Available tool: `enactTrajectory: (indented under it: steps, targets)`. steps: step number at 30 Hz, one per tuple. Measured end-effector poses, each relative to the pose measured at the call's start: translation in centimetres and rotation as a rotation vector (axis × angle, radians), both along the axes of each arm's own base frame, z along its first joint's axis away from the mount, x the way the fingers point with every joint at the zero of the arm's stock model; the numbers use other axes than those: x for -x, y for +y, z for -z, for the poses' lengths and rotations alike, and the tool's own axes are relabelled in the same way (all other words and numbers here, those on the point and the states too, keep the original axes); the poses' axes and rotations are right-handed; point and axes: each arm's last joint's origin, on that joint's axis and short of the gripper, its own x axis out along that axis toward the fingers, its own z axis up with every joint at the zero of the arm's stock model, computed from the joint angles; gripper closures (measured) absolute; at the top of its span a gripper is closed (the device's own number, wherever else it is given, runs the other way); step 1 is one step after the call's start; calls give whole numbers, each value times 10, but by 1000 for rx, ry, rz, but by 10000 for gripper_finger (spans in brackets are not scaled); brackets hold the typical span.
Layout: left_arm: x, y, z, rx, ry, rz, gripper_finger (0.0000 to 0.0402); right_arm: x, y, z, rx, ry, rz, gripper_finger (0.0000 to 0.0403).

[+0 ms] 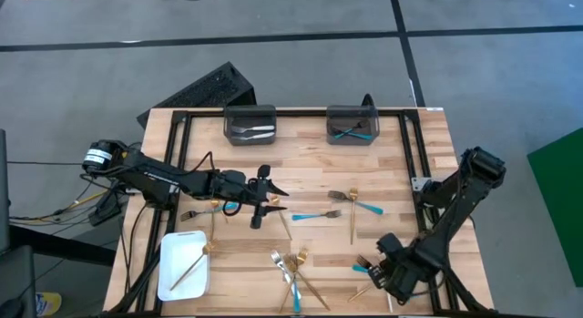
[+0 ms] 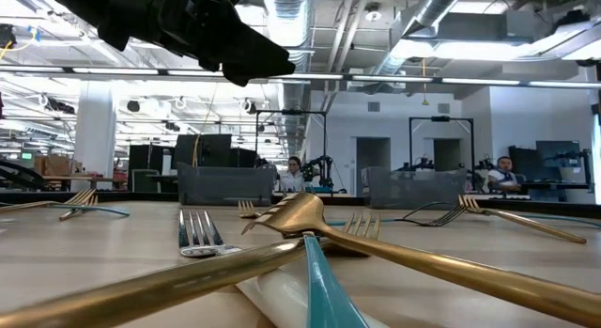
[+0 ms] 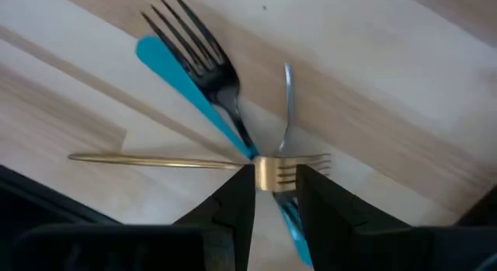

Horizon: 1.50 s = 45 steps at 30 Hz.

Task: Sort silverware by color (type)
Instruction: Put the white fork into the left black bin

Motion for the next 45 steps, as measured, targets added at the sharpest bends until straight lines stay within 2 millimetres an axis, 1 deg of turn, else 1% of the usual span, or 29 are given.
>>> enactTrajectory:
  steps: [5, 12, 18, 21, 25, 27, 29, 32, 35, 37, 41, 45]
  targets:
    - [0, 0, 0, 8, 1, -3, 225, -4, 2, 8, 31, -11, 27, 283]
    - [1, 0, 3, 15, 32, -6, 225, -14, 5, 34, 102, 58, 2, 283]
    - [1, 0, 4, 20, 45, -13, 225, -16, 5, 47, 133, 107, 9, 288]
    - [1, 0, 4, 21, 45, -14, 225, -19, 3, 49, 134, 118, 4, 315]
    - [1, 0, 4, 27, 47, -17, 225, -21, 0, 48, 144, 118, 10, 380]
    - [1, 0, 4, 33, 52, -20, 225, -20, -2, 47, 172, 110, 14, 389]
    - [2, 0, 5, 33, 58, -20, 225, -20, -5, 46, 215, 95, 18, 383]
    - [2, 0, 5, 33, 57, -21, 225, -19, -14, 41, 331, 45, 41, 381]
    - [2, 0, 5, 39, 57, -23, 225, -17, -23, 36, 506, -30, 62, 386]
    - [1, 0, 5, 50, 56, -26, 225, -17, -26, 30, 615, -102, 46, 387]
    - [2, 0, 5, 53, 58, -27, 225, -19, -33, 18, 812, -216, -26, 385]
    - [1, 0, 5, 50, 55, -25, 225, -23, -37, 10, 976, -278, -176, 385]
